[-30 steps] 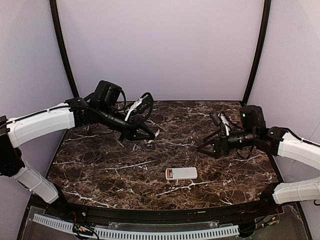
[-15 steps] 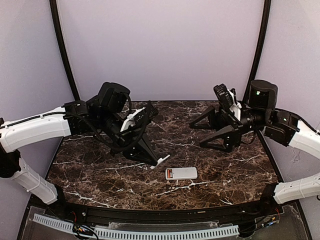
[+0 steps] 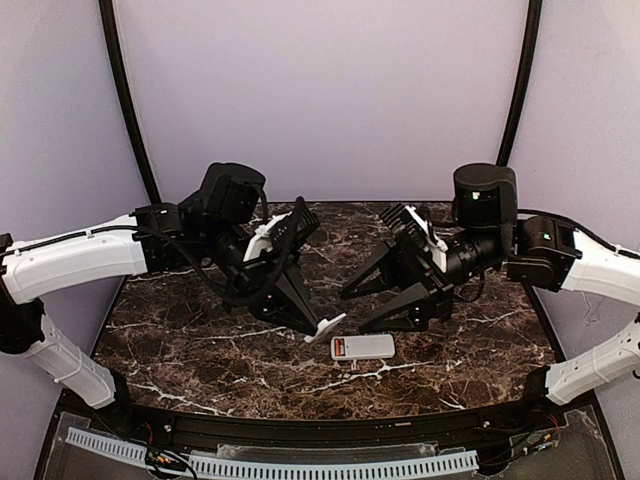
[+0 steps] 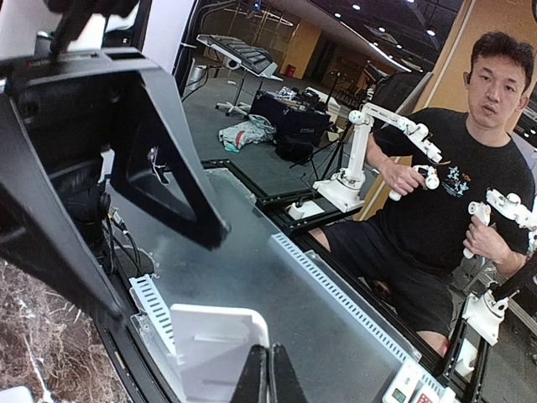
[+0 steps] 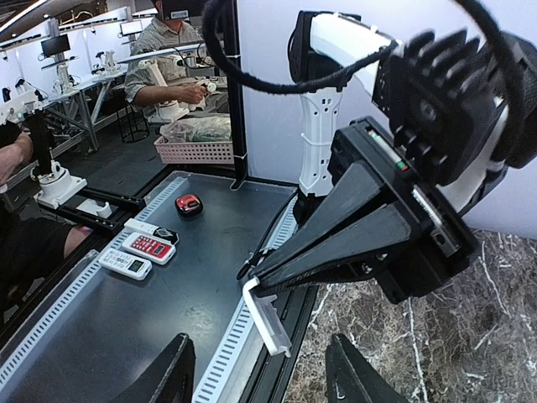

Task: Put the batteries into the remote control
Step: Pass from the left arm to the right

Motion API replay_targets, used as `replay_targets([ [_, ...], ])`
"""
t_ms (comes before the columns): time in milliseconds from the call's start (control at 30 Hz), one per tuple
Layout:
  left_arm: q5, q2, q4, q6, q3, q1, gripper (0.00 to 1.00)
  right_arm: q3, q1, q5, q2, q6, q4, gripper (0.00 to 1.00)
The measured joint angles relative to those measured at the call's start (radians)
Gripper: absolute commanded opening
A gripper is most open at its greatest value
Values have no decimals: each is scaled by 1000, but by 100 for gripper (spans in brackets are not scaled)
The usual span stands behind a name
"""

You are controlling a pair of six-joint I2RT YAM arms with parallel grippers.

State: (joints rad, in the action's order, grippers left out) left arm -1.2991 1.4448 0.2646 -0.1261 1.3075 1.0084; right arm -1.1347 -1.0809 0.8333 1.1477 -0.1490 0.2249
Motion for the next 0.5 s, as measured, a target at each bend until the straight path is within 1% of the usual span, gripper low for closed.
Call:
replay_targets([
  [100, -6, 0, -24, 11, 0, 2, 0, 0, -24, -16, 30, -17, 6, 49],
  [233, -16, 0, -65, 36, -1, 5, 0, -2, -50, -26, 49, -35, 10, 43],
  [433, -36, 0, -193, 121, -38, 5, 0, -32, -71, -21, 69, -53, 7, 32],
  [500, -43, 0, -230, 149, -49, 5, 0, -35, -74, -18, 72, -57, 8, 25],
])
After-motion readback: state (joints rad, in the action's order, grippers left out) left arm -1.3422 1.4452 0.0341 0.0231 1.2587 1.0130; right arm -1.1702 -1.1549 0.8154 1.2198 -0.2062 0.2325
